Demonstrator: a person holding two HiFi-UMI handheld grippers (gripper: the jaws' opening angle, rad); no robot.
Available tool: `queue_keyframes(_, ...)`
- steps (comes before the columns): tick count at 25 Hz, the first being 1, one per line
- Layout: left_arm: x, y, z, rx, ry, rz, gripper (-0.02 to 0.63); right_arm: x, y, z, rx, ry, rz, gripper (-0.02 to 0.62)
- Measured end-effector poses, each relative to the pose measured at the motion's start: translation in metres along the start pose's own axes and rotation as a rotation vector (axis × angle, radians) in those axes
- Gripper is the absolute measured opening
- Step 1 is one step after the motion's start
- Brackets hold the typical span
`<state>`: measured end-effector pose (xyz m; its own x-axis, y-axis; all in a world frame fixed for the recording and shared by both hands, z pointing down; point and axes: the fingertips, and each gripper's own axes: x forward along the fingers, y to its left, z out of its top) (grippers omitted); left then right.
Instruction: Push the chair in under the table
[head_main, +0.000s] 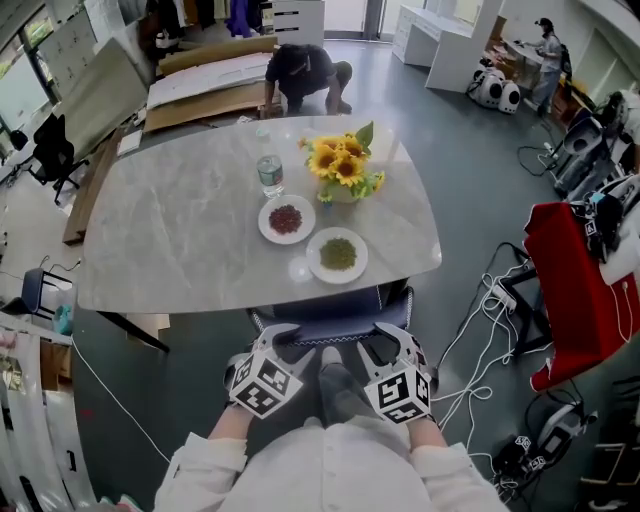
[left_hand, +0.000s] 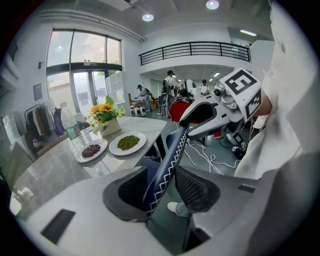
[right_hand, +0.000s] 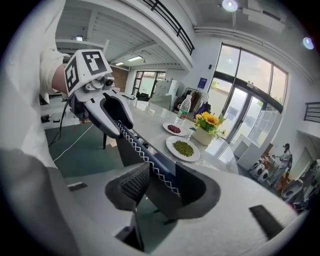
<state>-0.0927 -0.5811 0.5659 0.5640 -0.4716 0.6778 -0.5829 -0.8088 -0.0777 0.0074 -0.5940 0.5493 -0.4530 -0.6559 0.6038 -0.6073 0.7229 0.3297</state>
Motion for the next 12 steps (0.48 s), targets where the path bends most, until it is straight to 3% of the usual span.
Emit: queue_keyframes(12,-0.015,-0.012,0.01,-0.023,-0.037,0.034,0.173,-0.03,0.008,0.009,0.074,-0.033,-0.005,0.135)
